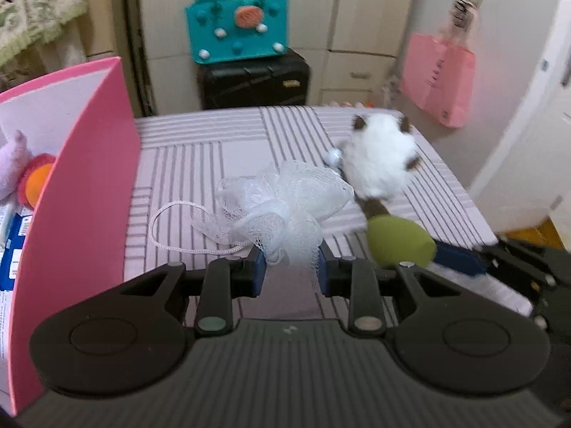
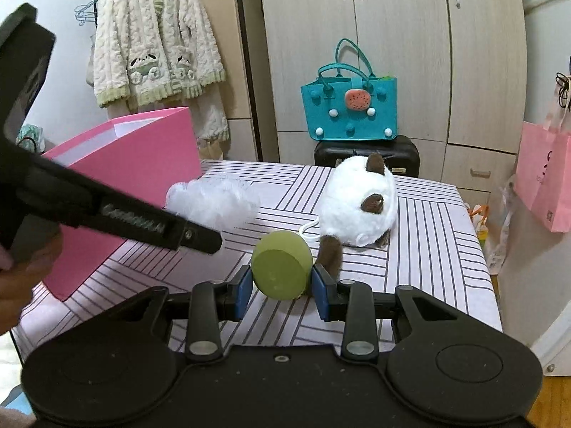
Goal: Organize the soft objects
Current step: 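Lift the pouf and green ball and carry both over the pink shoebox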
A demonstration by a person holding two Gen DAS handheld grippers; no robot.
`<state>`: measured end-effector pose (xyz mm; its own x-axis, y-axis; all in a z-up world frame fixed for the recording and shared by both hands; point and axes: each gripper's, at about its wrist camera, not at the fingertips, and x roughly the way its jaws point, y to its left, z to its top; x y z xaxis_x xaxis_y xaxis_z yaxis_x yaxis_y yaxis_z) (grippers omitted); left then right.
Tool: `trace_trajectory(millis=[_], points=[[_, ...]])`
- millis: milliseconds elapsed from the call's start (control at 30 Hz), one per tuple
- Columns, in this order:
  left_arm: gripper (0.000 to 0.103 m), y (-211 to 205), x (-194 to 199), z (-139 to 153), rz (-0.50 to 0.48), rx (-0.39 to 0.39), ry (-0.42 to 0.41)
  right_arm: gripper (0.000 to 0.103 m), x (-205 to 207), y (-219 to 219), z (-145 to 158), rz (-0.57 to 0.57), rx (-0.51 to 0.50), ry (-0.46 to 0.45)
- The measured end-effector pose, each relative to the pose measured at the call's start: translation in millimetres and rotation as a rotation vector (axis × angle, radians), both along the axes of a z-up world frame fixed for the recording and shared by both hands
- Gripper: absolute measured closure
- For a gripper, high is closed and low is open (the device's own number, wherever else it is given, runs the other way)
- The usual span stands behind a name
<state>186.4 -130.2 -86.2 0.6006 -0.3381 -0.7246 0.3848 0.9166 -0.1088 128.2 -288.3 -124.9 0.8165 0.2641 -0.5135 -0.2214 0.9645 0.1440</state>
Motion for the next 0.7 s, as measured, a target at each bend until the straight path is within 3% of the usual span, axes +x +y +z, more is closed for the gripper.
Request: trace_trajectory(millis=[167,333,433,600,700], points=[[0.075,4.7,-14.7,6.5,-0.100,0.012,0.023,0.063,-11.1,-7.6,6.4,-0.024,0.083,0.025],[0.075,10.1,-24.0,9.7,-0.133,0.063,-0.024,0.063,-22.2,-14.9,10.3,-0.074,0.117,0.023],[0.075,14.9,-31.3,14.5,-0.174,0.075,-0.040,0.063,-25.3,-16.3,11.4,-0.061,0.139,0.055],[0.075,18.2,-43.3,26.2,-0.263,0.067,-0.051,0.063,-29.2,-24.1,12.6,-0.025,0.268,0.135],[0.075,23.8,-47.6,31.2,-0.294,0.054,-0.038,0.063,-33.7,-19.8,19.0,-0.019,0.248,0.126]])
